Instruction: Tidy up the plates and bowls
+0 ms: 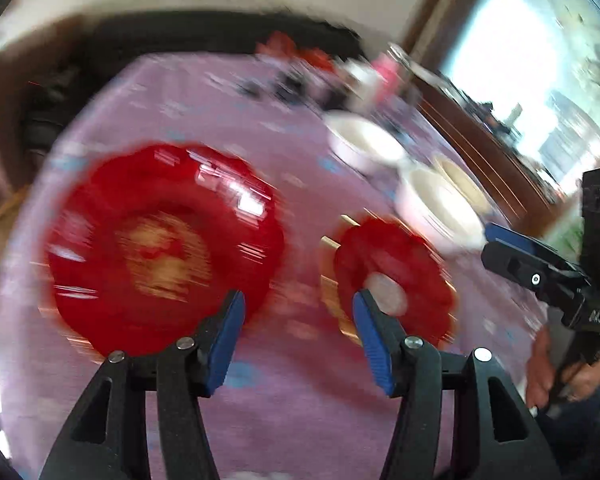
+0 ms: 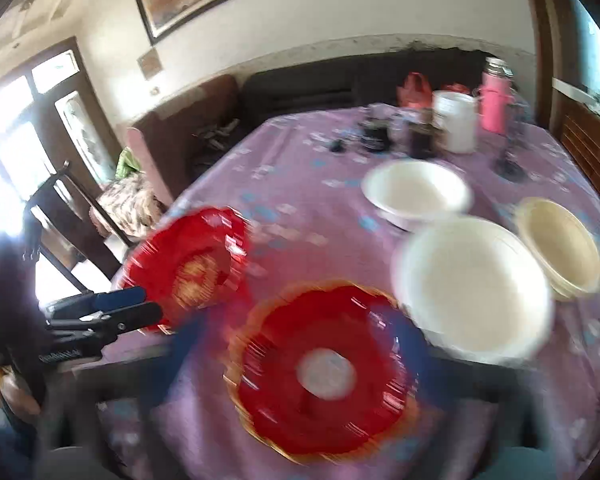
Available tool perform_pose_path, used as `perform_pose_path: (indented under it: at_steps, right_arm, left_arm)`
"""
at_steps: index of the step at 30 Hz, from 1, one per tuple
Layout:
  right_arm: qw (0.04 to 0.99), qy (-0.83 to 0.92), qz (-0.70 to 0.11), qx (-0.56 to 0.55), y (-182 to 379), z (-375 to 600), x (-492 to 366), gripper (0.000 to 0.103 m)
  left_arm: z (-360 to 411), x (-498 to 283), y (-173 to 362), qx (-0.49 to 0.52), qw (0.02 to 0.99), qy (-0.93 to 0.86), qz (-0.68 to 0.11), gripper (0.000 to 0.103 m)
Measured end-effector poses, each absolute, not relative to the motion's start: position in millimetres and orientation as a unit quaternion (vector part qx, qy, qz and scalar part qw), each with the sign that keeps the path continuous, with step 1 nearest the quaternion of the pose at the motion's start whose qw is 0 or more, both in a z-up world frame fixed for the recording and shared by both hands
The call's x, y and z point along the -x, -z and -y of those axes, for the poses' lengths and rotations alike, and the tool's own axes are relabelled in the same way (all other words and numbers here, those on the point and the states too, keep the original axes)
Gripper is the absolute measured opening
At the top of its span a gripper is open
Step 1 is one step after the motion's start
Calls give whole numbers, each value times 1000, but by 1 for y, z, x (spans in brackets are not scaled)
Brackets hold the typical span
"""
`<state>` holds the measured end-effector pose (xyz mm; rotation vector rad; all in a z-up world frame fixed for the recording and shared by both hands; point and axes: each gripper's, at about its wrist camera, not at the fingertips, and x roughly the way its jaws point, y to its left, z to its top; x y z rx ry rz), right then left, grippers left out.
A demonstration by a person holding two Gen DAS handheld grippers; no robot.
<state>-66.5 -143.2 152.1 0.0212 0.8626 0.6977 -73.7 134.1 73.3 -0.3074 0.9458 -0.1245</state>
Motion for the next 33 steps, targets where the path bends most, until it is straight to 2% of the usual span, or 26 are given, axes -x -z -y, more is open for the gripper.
perform_pose_path:
  at_steps: [1, 2, 3, 4, 11, 14, 16, 17, 18, 25, 33]
  right_arm:
    - [839, -335, -426, -34, -146, 159, 63, 94]
    - [827, -331, -450, -53, -138, 170, 59, 65]
    - [810, -317, -488, -79, -124, 187, 51, 50]
    - [798, -316, -502, -104, -116, 198, 47, 43]
    - [748, -310, -546, -215, -61, 229, 24, 43]
    - [750, -311, -547, -206, -57, 218, 21, 41]
    - [749, -312, -552, -194, -56, 210, 19, 26]
    - [750, -304, -558, -184, -53, 205, 19, 11]
    - [749, -307, -559, -180, -51, 202, 20, 10]
    - [803, -259, -533, -59, -66, 187, 46, 11]
    - [825, -247, -508, -7, -82, 172, 59, 12]
  left_arm:
    - [-127, 69, -68, 149, 870, 64, -465, 56]
    - [-119, 64, -62, 148, 865, 65, -476, 56]
    - [-111, 60, -58, 142, 861, 66, -484, 56]
    - [-105, 56, -54, 137, 859, 66, -489, 56]
    - [-90, 37, -34, 138, 850, 28, -508, 53]
    - [-85, 29, -27, 128, 849, 18, -512, 37]
    - [-78, 20, -23, 102, 855, 4, -508, 30]
    - [-76, 17, -21, 89, 857, -6, -508, 26]
    - [-74, 15, -18, 79, 858, -15, -507, 25]
    - [-55, 30, -26, 13, 881, -25, -471, 23]
    - [-52, 46, -32, -9, 891, -48, -451, 25]
